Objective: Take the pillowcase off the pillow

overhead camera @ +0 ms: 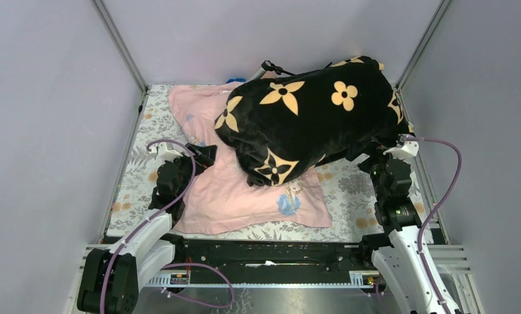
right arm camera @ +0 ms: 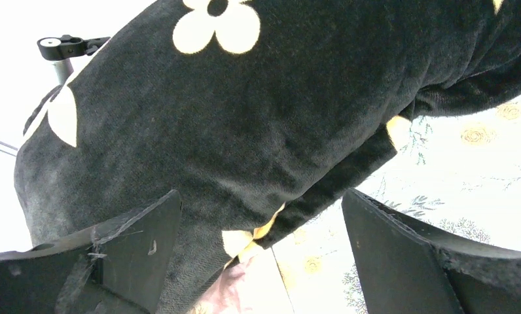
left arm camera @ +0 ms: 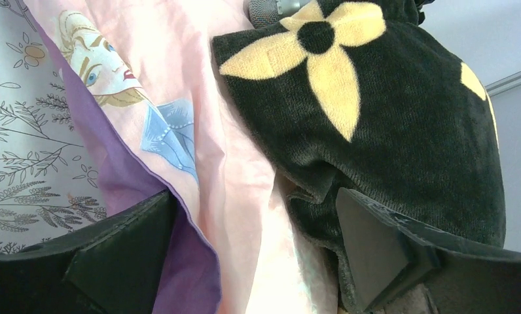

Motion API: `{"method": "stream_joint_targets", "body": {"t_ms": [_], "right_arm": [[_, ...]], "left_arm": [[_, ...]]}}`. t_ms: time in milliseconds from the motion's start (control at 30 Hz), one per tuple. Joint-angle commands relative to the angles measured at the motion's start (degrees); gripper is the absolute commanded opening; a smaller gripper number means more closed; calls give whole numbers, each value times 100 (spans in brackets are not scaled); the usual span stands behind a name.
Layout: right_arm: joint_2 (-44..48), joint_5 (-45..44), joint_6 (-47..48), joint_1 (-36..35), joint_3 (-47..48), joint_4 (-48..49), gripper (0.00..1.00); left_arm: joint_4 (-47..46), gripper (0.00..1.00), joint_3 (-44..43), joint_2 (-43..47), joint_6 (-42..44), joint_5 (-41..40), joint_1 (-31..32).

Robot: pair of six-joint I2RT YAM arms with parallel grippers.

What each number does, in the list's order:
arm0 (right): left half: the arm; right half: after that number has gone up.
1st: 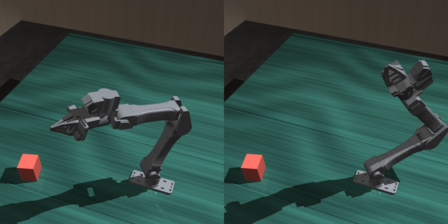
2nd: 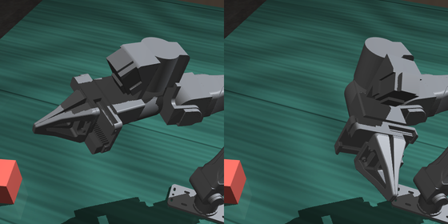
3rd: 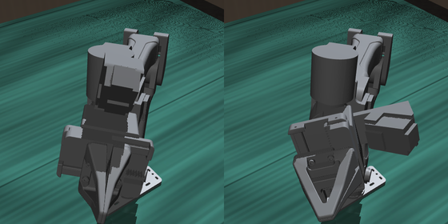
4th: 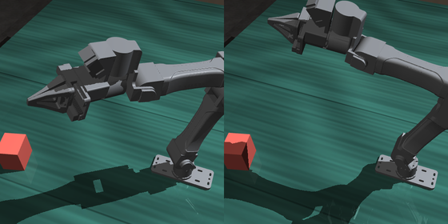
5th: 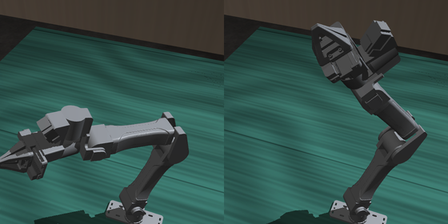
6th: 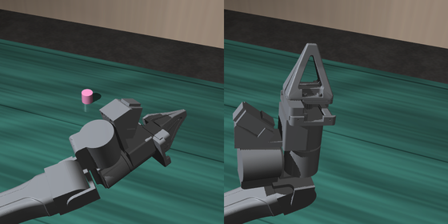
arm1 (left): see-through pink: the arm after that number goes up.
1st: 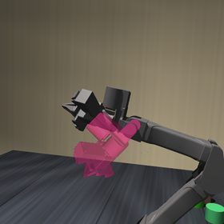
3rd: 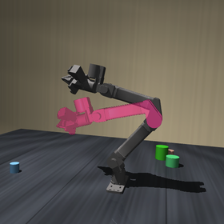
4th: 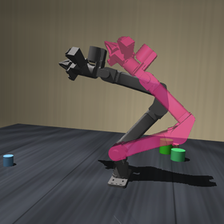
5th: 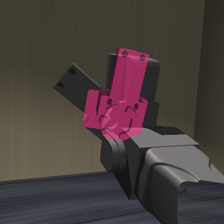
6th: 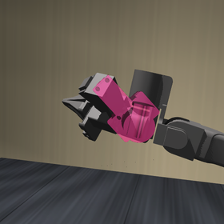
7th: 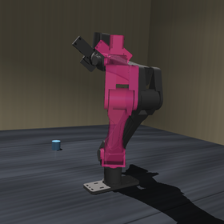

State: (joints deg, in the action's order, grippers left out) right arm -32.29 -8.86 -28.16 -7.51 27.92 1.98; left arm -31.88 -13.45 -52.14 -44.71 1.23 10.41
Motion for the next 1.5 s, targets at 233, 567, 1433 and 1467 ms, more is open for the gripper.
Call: {"method": "stream_joint_targets", "body": {"t_ms": [233, 567, 1433, 1467], "right_arm": [[-1082, 850, -728, -7, 776, -49, 100], [-2907, 1499, -1363, -1130, 1383, 402, 100], [-3582, 198, -1250, 1533, 2836, -697, 0], [-3442, -183, -1104, 1810, 3058, -983, 0]], "left_arm": [[-504, 99, -108, -167, -82, 348, 14], [88, 99, -384, -395, -40, 154, 15], [814, 82, -629, -1287, -686, -1213, 13], [815, 81, -618, -1271, -702, -1232, 13]]}}
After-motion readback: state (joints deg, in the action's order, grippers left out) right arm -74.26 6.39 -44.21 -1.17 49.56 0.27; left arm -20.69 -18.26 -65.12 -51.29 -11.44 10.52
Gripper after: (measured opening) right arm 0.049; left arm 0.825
